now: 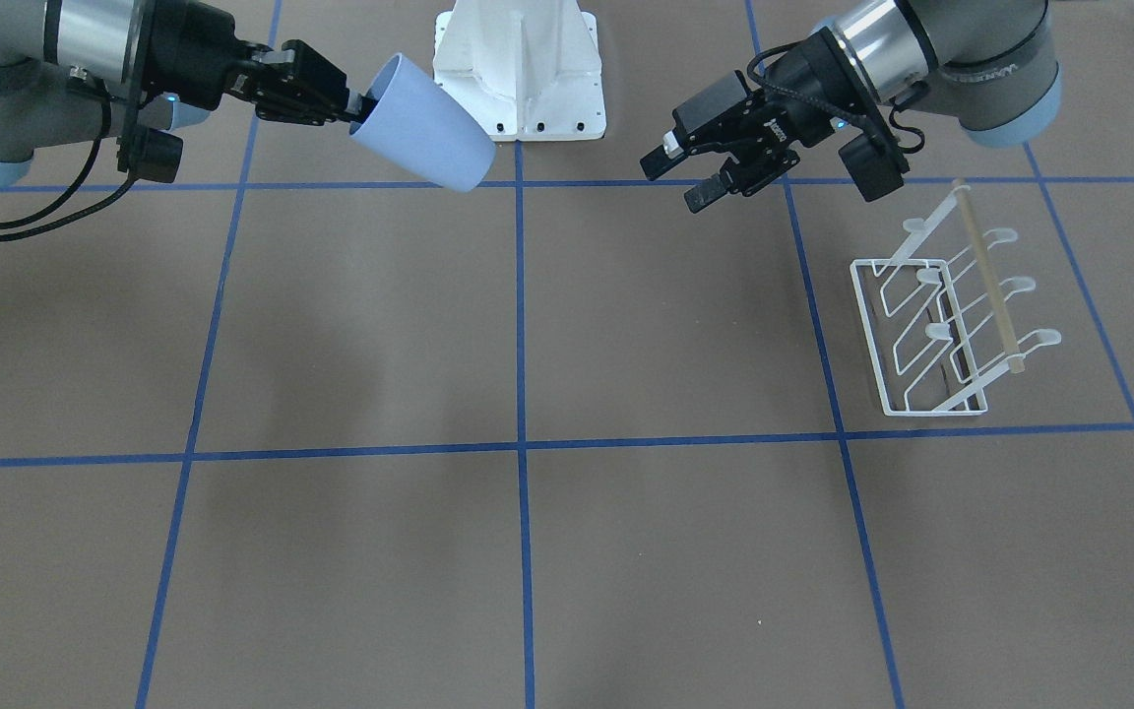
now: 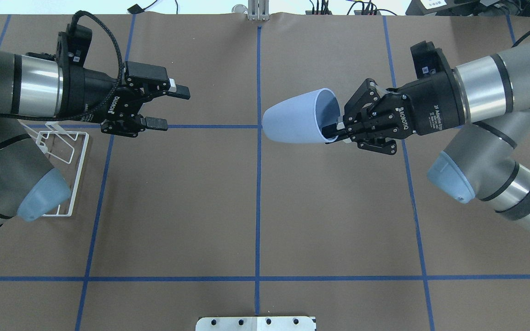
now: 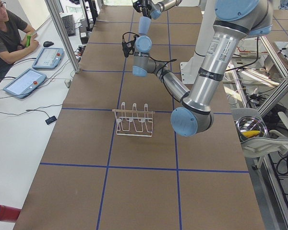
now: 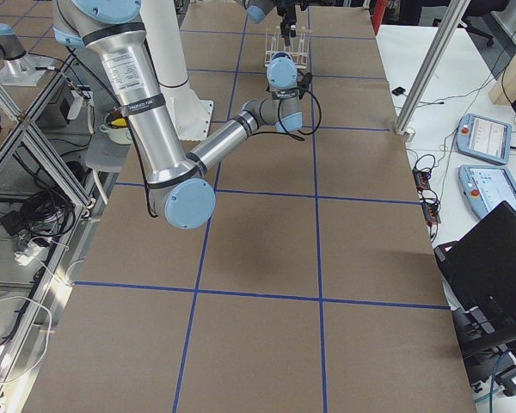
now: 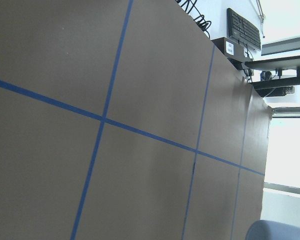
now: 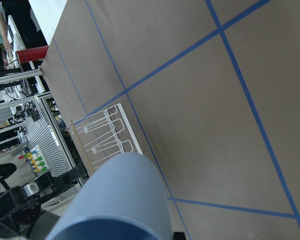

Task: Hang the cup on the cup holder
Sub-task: 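Move the left gripper to the cup's base and align with the right gripper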

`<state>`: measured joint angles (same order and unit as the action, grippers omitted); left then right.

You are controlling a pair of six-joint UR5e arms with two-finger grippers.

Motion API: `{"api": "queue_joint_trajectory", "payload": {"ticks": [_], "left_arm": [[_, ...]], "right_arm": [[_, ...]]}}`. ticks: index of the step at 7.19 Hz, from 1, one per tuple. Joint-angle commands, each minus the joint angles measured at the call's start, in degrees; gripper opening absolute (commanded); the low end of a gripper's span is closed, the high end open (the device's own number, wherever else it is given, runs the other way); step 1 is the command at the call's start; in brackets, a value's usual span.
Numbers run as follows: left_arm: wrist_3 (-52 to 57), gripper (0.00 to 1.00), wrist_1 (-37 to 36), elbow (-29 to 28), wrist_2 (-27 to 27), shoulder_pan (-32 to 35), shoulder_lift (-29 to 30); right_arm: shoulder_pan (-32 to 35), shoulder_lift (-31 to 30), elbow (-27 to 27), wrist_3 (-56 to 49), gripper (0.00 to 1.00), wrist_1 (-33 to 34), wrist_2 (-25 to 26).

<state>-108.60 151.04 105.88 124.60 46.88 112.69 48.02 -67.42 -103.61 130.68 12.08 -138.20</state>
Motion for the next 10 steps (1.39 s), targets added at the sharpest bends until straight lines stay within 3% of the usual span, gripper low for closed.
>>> {"api": "queue_joint_trajectory", "payload": {"ticks": [1,2,4,6,10], "left_arm": [[-4.1,0.98,1.3,-0.2,-0.1,-0.3,2.0],[-7.6,0.98,1.5,-0.1,-0.1,-0.3,3.6],[-20.4,0.98,13.8,-1.5,-1.6,-0.4,3.9],[-26.4,0.97,24.0,-1.5,-9.5,-6.4,3.9],[-26.4,0.97,26.3,-1.6,-11.2,-8.1,6.5]], "right_arm": [[-5.9,0.0,0.2,7.4,0.00,-11.8,9.4],[-7.2,0.1,0.3,9.5,0.00,-13.7,12.1],[-7.7,0.4,0.4,12.0,0.00,-15.5,13.3],[-8.5,0.5,2.4,16.0,0.00,-21.9,17.5],[-10.7,1.9,2.9,17.6,0.00,-25.6,19.6]]}}
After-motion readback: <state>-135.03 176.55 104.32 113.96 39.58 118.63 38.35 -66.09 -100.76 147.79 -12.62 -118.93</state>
